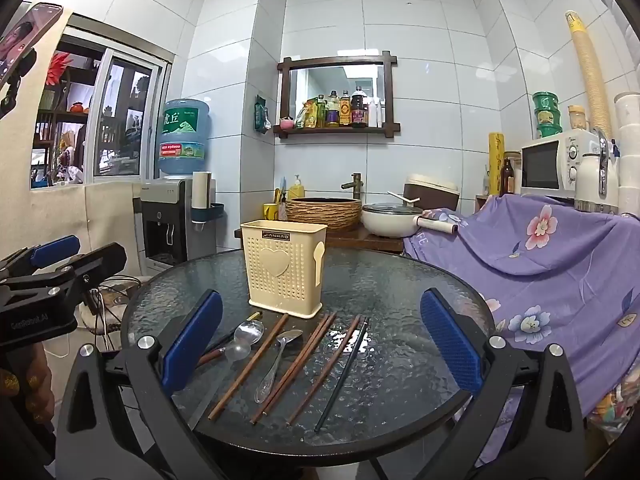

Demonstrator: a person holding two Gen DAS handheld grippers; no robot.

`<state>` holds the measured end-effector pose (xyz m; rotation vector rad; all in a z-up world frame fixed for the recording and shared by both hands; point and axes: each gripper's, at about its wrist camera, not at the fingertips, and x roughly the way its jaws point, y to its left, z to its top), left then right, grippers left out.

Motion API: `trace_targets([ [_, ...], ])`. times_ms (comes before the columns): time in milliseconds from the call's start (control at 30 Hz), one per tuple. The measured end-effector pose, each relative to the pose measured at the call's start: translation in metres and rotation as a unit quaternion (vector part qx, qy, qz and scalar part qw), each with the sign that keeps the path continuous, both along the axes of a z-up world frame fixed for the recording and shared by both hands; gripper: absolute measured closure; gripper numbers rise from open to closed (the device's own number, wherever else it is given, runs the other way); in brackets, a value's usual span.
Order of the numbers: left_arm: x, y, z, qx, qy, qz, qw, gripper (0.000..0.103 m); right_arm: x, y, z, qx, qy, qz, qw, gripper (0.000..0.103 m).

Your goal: Organize utensils

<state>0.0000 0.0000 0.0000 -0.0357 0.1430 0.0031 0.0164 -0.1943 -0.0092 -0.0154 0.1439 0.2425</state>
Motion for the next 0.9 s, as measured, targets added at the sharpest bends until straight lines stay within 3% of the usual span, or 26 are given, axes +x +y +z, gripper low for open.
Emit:
trace_targets([
  [900, 0.0029, -0.0007, 0.0008, 0.013, 0.005, -0.001, 0.9999, 0.006, 0.0012, -0.0007, -0.0010, 0.004, 0.007, -0.003, 1.000, 0.005],
])
